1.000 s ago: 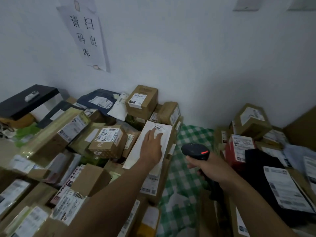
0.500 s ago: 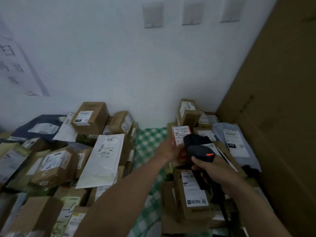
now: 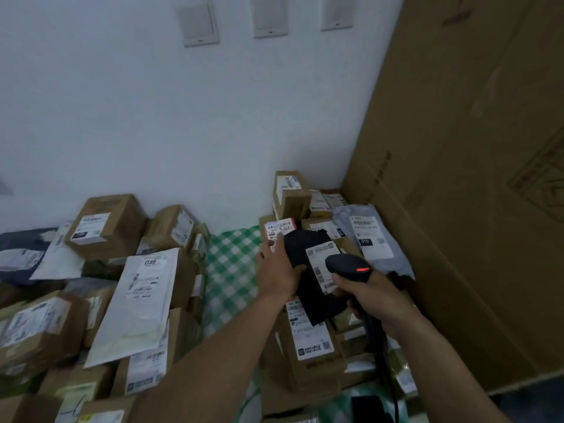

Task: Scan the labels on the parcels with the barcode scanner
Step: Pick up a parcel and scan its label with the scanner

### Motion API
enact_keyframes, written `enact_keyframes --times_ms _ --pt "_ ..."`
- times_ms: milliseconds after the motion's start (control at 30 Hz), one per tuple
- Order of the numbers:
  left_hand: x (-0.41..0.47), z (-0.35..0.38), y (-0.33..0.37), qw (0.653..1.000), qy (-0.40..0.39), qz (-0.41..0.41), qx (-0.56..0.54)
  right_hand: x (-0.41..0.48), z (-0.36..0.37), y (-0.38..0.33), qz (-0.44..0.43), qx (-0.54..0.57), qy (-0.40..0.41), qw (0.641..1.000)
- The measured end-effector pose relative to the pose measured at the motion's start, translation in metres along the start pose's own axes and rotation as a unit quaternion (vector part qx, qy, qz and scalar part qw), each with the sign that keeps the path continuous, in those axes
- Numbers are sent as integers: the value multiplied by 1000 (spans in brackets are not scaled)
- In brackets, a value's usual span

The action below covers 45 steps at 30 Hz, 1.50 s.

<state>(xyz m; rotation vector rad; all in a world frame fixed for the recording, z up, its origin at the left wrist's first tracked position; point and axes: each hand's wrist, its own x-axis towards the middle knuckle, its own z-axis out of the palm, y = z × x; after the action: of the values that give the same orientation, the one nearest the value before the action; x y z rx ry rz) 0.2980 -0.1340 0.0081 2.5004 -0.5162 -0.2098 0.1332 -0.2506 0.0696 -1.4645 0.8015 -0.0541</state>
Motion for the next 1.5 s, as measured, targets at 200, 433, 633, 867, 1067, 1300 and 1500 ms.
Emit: enact_keyframes --times_ms 200,433,633,867,1067,1300,1500 --pt "-24 10 -13 972 33 -136 -190 2 -4 2 -13 -16 1 1000" --pt "-32 20 -7 933 -5 -132 -333 -2 -5 8 -14 -11 2 1000" --pt "-52 -13 -7 920 69 -26 -384 -16 -9 3 -68 -2 1 998" --pt "-52 -108 -28 938 153 35 -310 -36 22 -21 -187 -95 -61 976" --pt "-47 -176 -55 962 179 94 -183 -48 60 -35 -229 -144 -131 954" --pt "-42 -220 -88 985 90 125 -79 -64 106 -44 -276 -200 -193 920" --pt "-49 -237 -100 984 79 132 -86 -66 120 -41 -279 -196 -204 918"
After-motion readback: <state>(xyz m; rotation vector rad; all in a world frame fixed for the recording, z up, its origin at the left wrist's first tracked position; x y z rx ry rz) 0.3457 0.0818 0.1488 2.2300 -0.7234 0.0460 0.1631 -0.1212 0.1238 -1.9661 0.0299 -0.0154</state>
